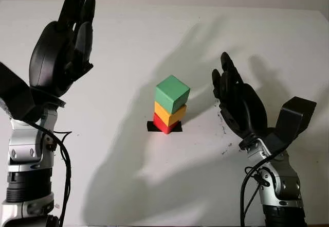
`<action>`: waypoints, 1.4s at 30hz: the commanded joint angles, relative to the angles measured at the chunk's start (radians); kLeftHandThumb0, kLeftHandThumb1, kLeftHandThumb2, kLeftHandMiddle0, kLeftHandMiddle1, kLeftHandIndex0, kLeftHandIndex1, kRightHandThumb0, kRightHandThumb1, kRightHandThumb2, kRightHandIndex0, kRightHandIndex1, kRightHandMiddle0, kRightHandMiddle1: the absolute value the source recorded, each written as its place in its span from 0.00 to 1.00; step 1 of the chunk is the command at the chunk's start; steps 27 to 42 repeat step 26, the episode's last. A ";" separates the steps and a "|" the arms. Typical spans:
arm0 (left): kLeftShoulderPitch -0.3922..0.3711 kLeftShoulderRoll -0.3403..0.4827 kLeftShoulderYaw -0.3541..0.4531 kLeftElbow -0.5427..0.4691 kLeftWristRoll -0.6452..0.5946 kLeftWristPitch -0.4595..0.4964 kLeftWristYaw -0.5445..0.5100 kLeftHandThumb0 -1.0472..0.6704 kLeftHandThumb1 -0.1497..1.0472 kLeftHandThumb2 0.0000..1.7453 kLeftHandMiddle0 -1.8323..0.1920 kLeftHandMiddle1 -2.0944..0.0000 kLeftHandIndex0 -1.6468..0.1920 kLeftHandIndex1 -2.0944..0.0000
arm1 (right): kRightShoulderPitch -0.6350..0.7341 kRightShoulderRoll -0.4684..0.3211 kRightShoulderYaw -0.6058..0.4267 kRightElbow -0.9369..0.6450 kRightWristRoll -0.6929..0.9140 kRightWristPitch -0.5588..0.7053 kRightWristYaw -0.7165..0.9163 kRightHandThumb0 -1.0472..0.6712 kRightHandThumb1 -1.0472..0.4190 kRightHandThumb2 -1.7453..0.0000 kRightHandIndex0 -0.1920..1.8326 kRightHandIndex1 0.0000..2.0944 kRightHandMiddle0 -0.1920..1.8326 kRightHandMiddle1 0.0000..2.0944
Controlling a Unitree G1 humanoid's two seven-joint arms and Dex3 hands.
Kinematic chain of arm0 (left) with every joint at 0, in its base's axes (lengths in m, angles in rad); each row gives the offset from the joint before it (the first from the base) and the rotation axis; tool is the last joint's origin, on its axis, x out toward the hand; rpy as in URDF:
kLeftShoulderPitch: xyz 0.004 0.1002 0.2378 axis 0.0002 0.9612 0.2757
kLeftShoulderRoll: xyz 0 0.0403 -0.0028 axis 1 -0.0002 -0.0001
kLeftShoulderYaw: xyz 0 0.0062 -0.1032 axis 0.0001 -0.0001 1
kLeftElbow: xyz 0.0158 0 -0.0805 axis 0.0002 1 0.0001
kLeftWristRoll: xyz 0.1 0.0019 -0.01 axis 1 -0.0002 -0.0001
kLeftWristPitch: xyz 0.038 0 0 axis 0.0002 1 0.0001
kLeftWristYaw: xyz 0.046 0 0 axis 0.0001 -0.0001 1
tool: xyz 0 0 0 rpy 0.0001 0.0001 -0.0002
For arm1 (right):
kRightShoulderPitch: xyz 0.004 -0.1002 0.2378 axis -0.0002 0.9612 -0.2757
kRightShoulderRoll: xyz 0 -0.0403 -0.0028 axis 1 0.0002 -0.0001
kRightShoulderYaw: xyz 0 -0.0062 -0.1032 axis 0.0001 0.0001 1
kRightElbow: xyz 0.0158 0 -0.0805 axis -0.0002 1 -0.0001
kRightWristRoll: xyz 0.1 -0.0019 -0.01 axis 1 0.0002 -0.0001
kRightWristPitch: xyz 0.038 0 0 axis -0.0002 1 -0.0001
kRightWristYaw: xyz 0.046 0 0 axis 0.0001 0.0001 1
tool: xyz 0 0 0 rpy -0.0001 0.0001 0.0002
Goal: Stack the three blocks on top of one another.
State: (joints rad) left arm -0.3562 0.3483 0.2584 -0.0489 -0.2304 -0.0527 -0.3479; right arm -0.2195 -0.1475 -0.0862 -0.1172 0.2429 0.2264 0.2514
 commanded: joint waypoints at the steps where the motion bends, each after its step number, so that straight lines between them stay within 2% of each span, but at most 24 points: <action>1: 0.041 -0.023 0.009 -0.018 -0.019 -0.010 0.013 0.13 1.00 0.43 1.00 1.00 1.00 1.00 | -0.011 -0.009 -0.004 0.009 -0.010 -0.019 -0.004 0.17 0.00 0.61 0.00 0.00 0.00 0.00; 6: 0.135 -0.064 0.005 -0.011 -0.027 -0.071 0.025 0.14 1.00 0.43 1.00 1.00 1.00 1.00 | -0.019 -0.012 -0.001 0.014 -0.029 -0.033 -0.004 0.16 0.00 0.60 0.00 0.00 0.00 0.00; 11: 0.218 -0.106 -0.021 -0.052 -0.035 -0.050 0.047 0.14 1.00 0.41 1.00 1.00 1.00 1.00 | -0.019 -0.003 0.001 0.013 -0.050 -0.048 -0.021 0.16 0.00 0.60 0.00 0.00 0.00 0.00; 16: 0.244 -0.147 -0.039 -0.024 -0.045 -0.108 0.033 0.14 1.00 0.41 1.00 1.00 1.00 1.00 | -0.010 -0.006 0.031 -0.013 -0.119 -0.013 -0.073 0.15 0.00 0.60 0.00 0.00 0.00 0.00; 22: 0.276 -0.198 -0.070 -0.036 -0.049 -0.104 0.051 0.14 1.00 0.39 1.00 1.00 1.00 1.00 | 0.002 0.005 0.057 -0.055 -0.154 0.051 -0.114 0.16 0.00 0.59 0.00 0.00 0.00 0.00; 26: 0.298 -0.209 -0.087 -0.047 -0.044 -0.111 0.047 0.14 1.00 0.39 1.00 1.00 1.00 1.00 | 0.011 0.015 0.069 -0.076 -0.166 0.069 -0.129 0.15 0.00 0.59 0.00 0.00 0.00 0.00; 42: 0.298 -0.209 -0.087 -0.047 -0.044 -0.111 0.047 0.14 1.00 0.39 1.00 1.00 1.00 1.00 | 0.011 0.015 0.069 -0.076 -0.166 0.069 -0.129 0.15 0.00 0.59 0.00 0.00 0.00 0.00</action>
